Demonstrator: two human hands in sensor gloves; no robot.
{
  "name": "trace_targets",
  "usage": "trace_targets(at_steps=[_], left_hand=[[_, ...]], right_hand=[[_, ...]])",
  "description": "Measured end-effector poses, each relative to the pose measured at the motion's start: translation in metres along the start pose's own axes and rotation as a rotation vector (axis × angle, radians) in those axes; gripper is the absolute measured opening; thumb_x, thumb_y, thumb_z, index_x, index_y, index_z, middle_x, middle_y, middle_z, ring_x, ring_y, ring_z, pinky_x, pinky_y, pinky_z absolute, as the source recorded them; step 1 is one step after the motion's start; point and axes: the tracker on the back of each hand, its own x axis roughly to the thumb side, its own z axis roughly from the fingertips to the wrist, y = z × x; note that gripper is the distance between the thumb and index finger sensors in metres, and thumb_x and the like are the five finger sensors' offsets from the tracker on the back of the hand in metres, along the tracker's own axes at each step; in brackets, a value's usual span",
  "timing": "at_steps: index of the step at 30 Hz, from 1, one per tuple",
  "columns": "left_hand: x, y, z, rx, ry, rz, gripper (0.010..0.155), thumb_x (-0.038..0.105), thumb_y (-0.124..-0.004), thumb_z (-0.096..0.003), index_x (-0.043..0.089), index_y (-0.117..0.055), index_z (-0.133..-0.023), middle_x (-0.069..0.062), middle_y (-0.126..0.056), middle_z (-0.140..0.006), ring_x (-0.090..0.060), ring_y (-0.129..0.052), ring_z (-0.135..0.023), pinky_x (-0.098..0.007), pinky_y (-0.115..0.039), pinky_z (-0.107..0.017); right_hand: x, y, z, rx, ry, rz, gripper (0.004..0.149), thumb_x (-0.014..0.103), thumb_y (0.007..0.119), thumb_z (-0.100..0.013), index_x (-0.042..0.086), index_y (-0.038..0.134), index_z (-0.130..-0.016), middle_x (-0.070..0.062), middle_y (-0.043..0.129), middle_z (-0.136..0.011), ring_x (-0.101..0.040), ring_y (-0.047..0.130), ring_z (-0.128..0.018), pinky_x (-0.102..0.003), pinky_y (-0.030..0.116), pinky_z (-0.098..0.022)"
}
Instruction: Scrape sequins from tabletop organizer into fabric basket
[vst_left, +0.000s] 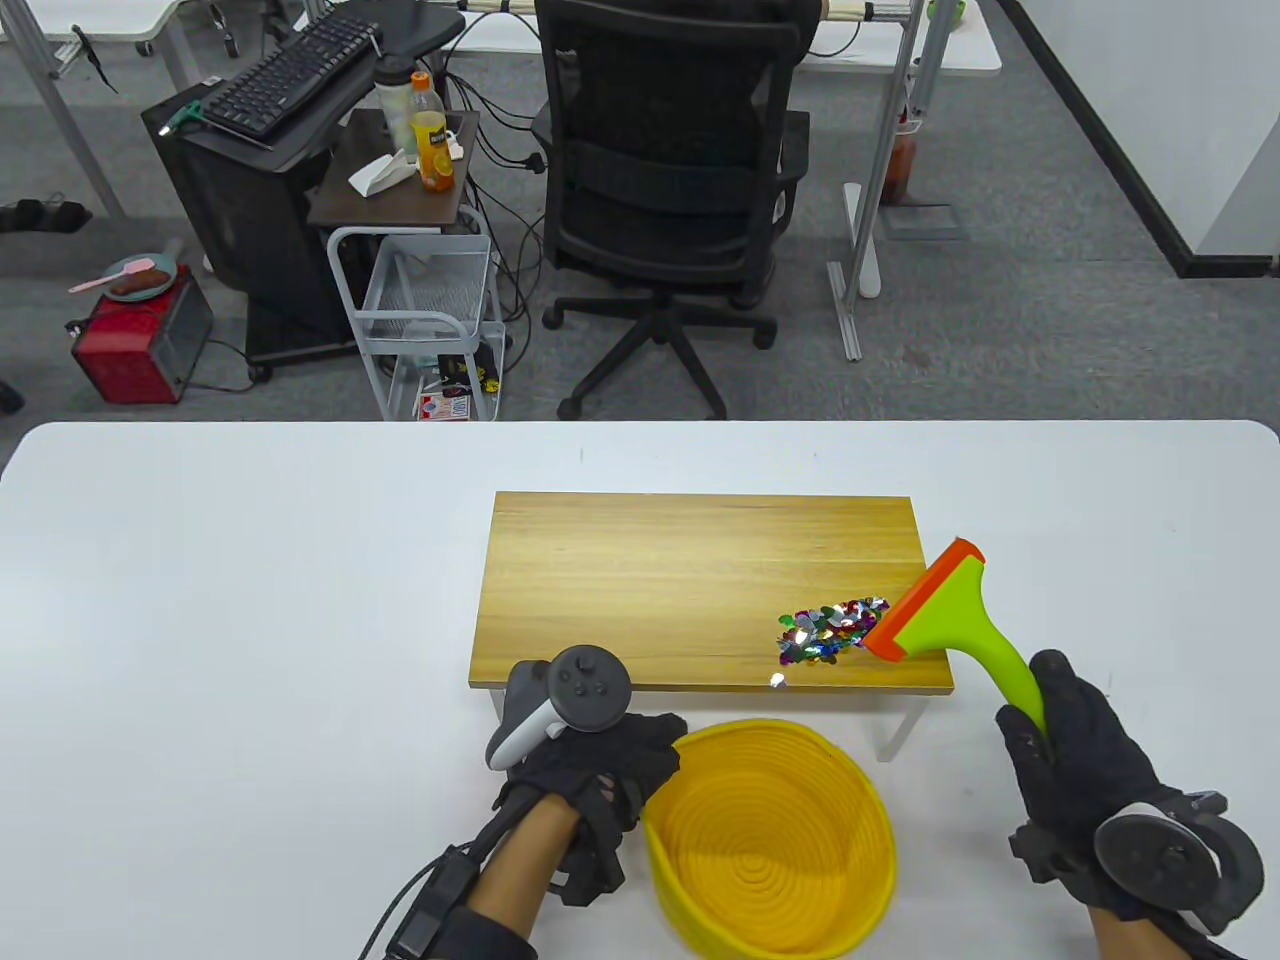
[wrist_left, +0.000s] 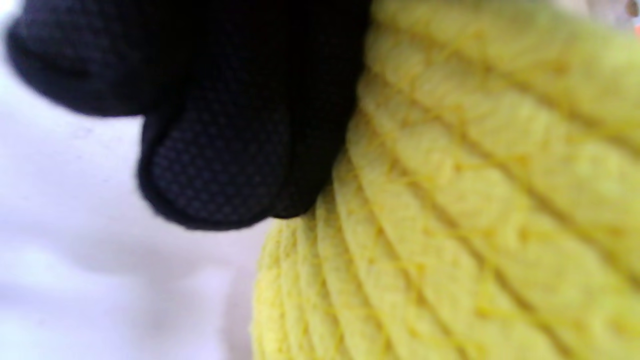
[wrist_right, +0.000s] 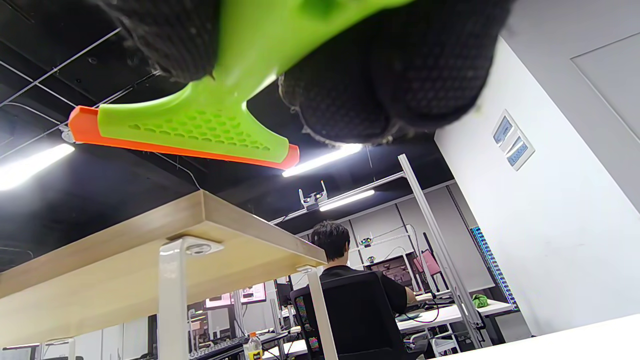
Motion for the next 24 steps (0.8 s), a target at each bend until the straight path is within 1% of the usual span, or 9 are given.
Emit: trace_targets(at_steps=[9, 13, 18, 24], left_hand=[[-0.007, -0.009, 0.006, 0.091, -0.002, 0.082, 0.052, 0.036, -0.076, -0.0498, 0.004, -0.071, -0.090, -0.019, -0.108, -0.048, -0.032, -0.111, -0.025, -0.046, -0.094, -0.020], [-0.012, -0.012, 0.007, 0.148, 0.013, 0.111, 0.054, 0.036, -0.075, -0.0499, 0.001, -0.067, -0.090, -0.019, -0.107, -0.048, -0.032, -0.111, -0.025, -0.046, -0.094, -0.019], [-0.018, -0.015, 0.007, 0.201, 0.042, 0.137, 0.056, 0.035, -0.074, -0.0499, -0.001, -0.064, -0.091, -0.020, -0.107, -0.048, -0.032, -0.111, -0.026, -0.046, -0.094, -0.020], [-0.023, -0.017, 0.009, 0.277, 0.067, 0.175, 0.056, 0.035, -0.075, -0.0496, -0.002, -0.064, -0.090, -0.020, -0.107, -0.047, -0.032, -0.111, -0.025, -0.047, -0.094, -0.019]], right_hand=[[0.001, 0.001, 0.000, 0.005, -0.003, 0.004, 0.061, 0.043, 0.072, -0.060, 0.006, 0.057, -0.105, -0.019, 0.079, -0.091, -0.033, 0.097, -0.061, -0.041, 0.088, -0.045], [0.001, 0.002, 0.000, 0.006, -0.002, 0.005, 0.061, 0.043, 0.072, -0.060, 0.006, 0.057, -0.105, -0.019, 0.079, -0.091, -0.033, 0.097, -0.061, -0.041, 0.088, -0.045], [0.001, 0.002, 0.000, 0.007, -0.002, 0.005, 0.061, 0.043, 0.072, -0.060, 0.006, 0.057, -0.105, -0.019, 0.079, -0.091, -0.033, 0.097, -0.061, -0.041, 0.088, -0.045], [0.002, 0.003, 0.000, 0.009, -0.001, 0.009, 0.061, 0.043, 0.072, -0.060, 0.006, 0.057, -0.105, -0.019, 0.079, -0.091, -0.032, 0.097, -0.061, -0.041, 0.088, -0.045]])
